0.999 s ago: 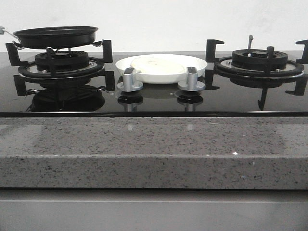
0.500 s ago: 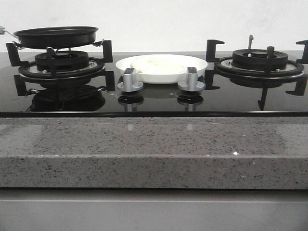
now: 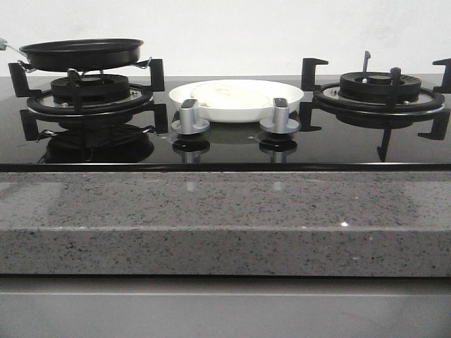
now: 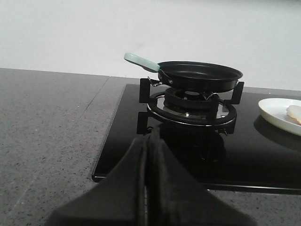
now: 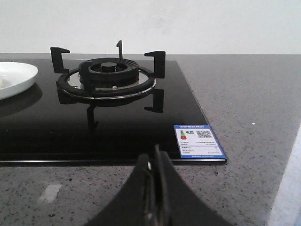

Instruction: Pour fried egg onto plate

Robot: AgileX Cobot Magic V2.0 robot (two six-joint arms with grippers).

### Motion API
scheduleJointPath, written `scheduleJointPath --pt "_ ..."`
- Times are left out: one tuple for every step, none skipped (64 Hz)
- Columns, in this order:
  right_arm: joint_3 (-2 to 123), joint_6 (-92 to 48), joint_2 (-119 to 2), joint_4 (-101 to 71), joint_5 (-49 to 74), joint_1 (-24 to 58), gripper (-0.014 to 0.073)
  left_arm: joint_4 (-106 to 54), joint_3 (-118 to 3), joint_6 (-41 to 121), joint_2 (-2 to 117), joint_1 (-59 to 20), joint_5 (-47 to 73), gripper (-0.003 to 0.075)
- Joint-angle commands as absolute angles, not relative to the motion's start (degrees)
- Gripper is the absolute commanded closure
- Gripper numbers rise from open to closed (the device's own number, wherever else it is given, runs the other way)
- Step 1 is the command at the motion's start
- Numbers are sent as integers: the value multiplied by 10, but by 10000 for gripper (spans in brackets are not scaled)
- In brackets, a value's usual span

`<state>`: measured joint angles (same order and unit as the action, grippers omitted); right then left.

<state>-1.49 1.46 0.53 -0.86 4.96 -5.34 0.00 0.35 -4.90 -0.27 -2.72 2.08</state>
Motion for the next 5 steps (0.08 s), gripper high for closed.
scheduleJointPath --pt "-13 10 17 -7 0 -52 662 0 7 -55 -13 -32 -24 739" --pt "-13 10 17 -7 0 -52 662 0 7 -55 -13 -32 -24 739" --pt "-13 10 17 -7 0 -52 662 0 7 -55 -13 -32 -24 739" --pt "-13 10 17 -7 0 -52 662 0 7 -55 -13 -32 -24 739" --pt "-13 10 17 -7 0 -52 662 0 7 -55 -13 -32 -24 739"
